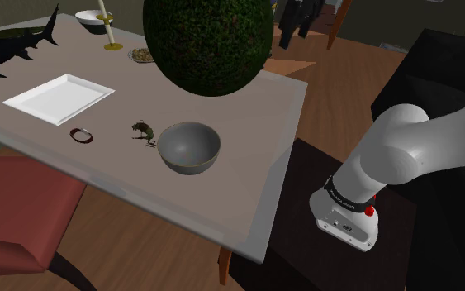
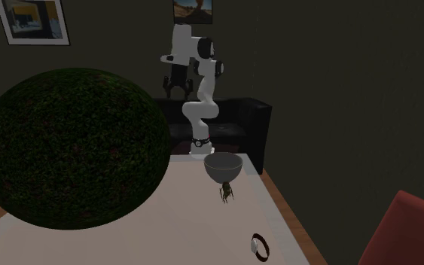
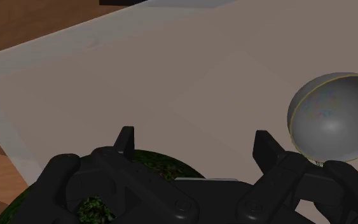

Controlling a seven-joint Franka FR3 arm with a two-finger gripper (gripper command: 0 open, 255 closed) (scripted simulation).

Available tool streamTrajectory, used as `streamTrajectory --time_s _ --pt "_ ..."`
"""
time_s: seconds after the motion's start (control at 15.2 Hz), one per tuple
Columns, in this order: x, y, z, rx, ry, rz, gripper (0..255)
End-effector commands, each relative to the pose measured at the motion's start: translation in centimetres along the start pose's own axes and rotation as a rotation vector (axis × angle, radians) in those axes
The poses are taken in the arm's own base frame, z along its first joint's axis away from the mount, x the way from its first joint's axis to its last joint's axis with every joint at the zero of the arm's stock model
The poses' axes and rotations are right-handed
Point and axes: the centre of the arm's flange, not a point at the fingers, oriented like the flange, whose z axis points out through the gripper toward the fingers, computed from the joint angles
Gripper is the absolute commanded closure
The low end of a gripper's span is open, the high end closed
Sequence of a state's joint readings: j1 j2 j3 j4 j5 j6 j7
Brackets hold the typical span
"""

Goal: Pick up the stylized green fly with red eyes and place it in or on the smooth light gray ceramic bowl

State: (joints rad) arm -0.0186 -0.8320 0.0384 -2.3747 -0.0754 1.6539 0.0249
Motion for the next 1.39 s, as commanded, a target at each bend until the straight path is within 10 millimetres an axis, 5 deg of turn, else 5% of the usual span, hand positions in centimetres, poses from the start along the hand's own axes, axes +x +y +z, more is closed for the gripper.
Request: streamTrajectory --time_s 0.0,1.32 --pt "0.0 0.0 0.0 0.000 0.000 0.000 0" --pt "12.1 -16.2 14.8 0.124 0.014 0.054 0"
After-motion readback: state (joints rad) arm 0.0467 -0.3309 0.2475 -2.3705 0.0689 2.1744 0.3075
